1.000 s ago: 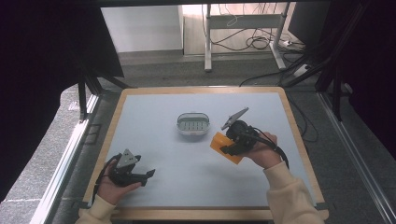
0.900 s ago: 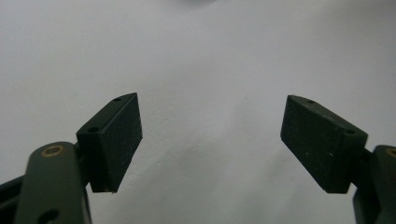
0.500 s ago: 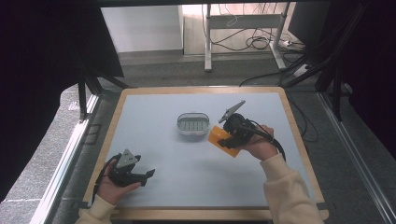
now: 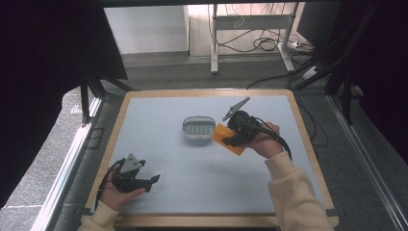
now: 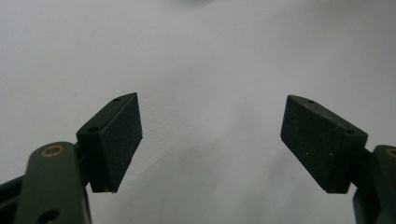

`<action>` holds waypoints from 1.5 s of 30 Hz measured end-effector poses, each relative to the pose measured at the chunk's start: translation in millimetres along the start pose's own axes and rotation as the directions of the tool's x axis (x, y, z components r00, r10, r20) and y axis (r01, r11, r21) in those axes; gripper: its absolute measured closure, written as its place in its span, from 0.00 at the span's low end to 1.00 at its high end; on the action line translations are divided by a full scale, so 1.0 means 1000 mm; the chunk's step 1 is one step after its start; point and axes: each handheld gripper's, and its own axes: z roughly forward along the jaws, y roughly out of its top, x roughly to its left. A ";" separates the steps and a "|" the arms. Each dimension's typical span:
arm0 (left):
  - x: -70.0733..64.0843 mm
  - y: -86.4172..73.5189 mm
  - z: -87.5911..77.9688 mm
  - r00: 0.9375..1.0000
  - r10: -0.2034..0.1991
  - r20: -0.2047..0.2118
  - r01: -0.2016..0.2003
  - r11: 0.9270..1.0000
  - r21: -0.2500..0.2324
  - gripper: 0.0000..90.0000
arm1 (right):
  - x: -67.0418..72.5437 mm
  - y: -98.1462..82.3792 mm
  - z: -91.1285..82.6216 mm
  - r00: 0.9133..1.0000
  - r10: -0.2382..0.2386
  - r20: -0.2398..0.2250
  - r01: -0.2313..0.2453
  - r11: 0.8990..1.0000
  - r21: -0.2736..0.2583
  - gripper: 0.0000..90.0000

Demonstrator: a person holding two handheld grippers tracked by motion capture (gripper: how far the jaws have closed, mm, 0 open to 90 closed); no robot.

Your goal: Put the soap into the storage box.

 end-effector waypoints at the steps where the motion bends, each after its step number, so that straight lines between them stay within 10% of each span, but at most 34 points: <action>1: 0.000 0.000 0.000 1.000 0.001 0.000 -0.001 1.000 -0.001 0.23 | 0.000 0.001 0.000 1.000 -0.002 -0.002 0.002 1.000 0.002 0.68; 45: 0.000 0.000 0.000 1.000 0.000 0.003 0.000 1.000 -0.006 0.23 | -0.032 0.042 0.027 0.997 -0.048 -0.062 0.049 0.999 0.007 0.68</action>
